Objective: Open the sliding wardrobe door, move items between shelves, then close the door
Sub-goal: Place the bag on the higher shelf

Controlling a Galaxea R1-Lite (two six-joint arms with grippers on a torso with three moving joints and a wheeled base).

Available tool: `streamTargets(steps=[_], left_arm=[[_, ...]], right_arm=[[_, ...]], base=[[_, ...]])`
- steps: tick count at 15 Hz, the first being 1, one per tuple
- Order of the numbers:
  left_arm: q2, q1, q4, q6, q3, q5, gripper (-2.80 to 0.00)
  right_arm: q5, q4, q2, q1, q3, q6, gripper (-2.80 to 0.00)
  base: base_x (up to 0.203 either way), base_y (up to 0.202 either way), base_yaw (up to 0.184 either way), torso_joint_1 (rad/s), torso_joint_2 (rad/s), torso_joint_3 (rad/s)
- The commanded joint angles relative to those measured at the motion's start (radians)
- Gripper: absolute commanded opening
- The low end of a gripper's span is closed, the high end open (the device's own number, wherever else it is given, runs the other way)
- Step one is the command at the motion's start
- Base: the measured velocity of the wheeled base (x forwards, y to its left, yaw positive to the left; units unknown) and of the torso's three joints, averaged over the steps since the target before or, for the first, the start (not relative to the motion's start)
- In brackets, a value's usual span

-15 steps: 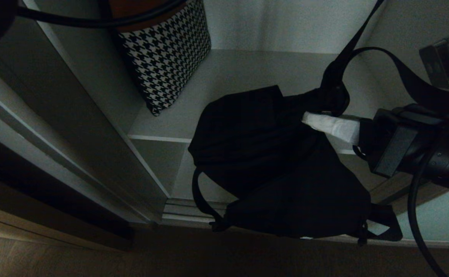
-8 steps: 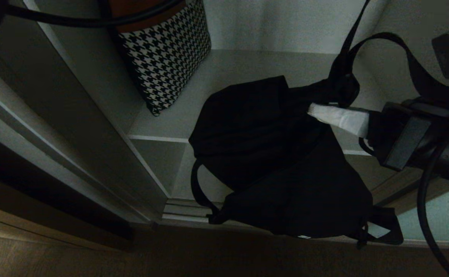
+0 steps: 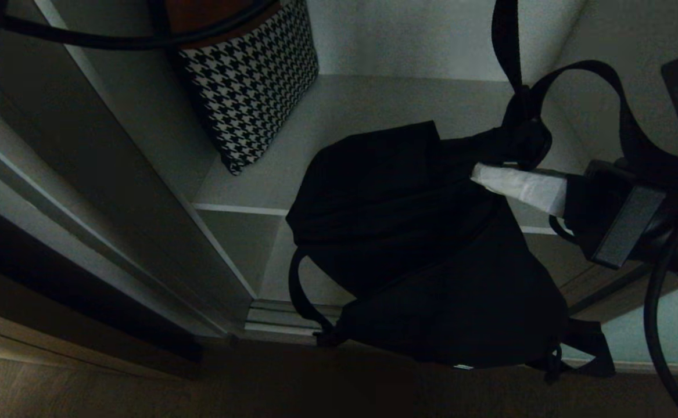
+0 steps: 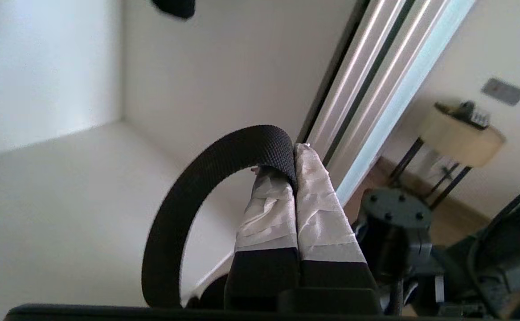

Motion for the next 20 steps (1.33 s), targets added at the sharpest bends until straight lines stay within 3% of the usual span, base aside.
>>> streamTargets(steps=[1,4,5,9,12,15,20], left_arm=[[-0.004,-0.002,0.018,0.001,-0.001,0.008,-2.80],[-0.013,-0.016,0.023,0.001,-0.001,0.060,-2.80],[-0.013,-0.022,0.022,0.001,-0.001,0.073,0.00],[-0.029,-0.065,0.002,-0.005,0.005,0.083,0.00],[-0.088,-0.081,0.028,-0.007,0.057,0.179,0.00],[-0.151,-0.076,0.152,-0.008,0.069,0.193,0.00],[-0.190,-0.035,0.163,-0.052,0.141,0.295,0.00]], right_arm=[[0.004,-0.005,0.002,0.000,-0.003,0.001,-2.80],[0.002,-0.004,0.003,0.000,0.004,0.005,-2.80],[0.002,-0.004,0.002,0.001,0.003,0.009,-2.80],[-0.002,-0.007,-0.018,0.001,-0.012,0.011,-2.80],[-0.004,-0.005,-0.048,-0.002,-0.023,0.011,-2.80],[-0.005,-0.005,-0.067,-0.019,-0.034,0.012,-2.80],[-0.003,-0.008,-0.071,-0.107,-0.076,0.046,-2.80]], base=[[0.000,0.000,0.000,0.000,0.00,0.000],[0.000,0.000,0.000,0.000,0.00,0.000],[0.000,0.000,0.000,0.000,0.00,0.000],[0.000,0.000,0.000,0.000,0.00,0.000],[0.000,0.000,0.000,0.000,0.00,0.000],[0.000,0.000,0.000,0.000,0.00,0.000],[0.000,0.000,0.000,0.000,0.00,0.000]])
